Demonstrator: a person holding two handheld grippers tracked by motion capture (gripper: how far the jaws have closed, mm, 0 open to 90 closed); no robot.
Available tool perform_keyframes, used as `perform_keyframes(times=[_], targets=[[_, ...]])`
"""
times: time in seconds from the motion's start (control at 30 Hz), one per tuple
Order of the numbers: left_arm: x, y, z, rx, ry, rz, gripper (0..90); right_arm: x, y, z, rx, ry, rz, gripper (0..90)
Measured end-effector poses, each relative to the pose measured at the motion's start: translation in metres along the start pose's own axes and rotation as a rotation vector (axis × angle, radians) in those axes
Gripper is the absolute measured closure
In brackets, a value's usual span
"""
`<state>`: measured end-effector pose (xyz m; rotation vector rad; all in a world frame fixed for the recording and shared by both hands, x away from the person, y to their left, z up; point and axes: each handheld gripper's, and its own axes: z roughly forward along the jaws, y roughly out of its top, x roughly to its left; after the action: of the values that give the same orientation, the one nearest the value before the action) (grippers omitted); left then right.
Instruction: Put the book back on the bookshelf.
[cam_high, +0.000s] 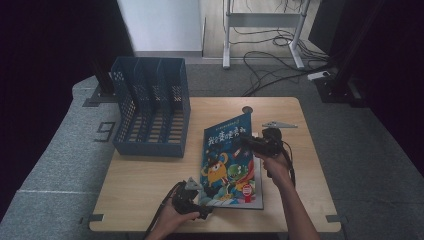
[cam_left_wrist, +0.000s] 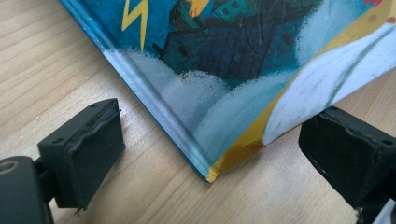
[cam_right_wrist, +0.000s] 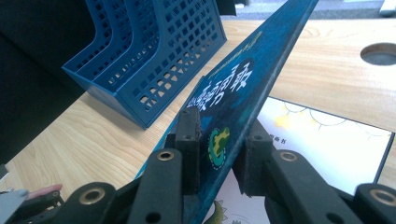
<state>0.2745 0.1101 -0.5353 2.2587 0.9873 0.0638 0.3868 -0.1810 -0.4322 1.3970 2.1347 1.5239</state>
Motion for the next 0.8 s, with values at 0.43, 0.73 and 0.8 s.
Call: perform_keyframes(times=[0.43,0.73,0.8], targets=[[0.005,0.009,0.005,-0.001,0.008,-0.022,6.0,0.012,0.008,-0.012,-0.073,-0.018,-0.082,72.8],[0.008,0.014,0.008,-0.008,0.012,-0.034,5.9,0.019,0.013,-0.017,-0.098,-0.042,-0.121,72.8],[0.008,0.015,0.009,-0.007,0.014,-0.034,6.0,0.018,0.013,-0.019,-0.106,-0.042,-0.125,72.8]])
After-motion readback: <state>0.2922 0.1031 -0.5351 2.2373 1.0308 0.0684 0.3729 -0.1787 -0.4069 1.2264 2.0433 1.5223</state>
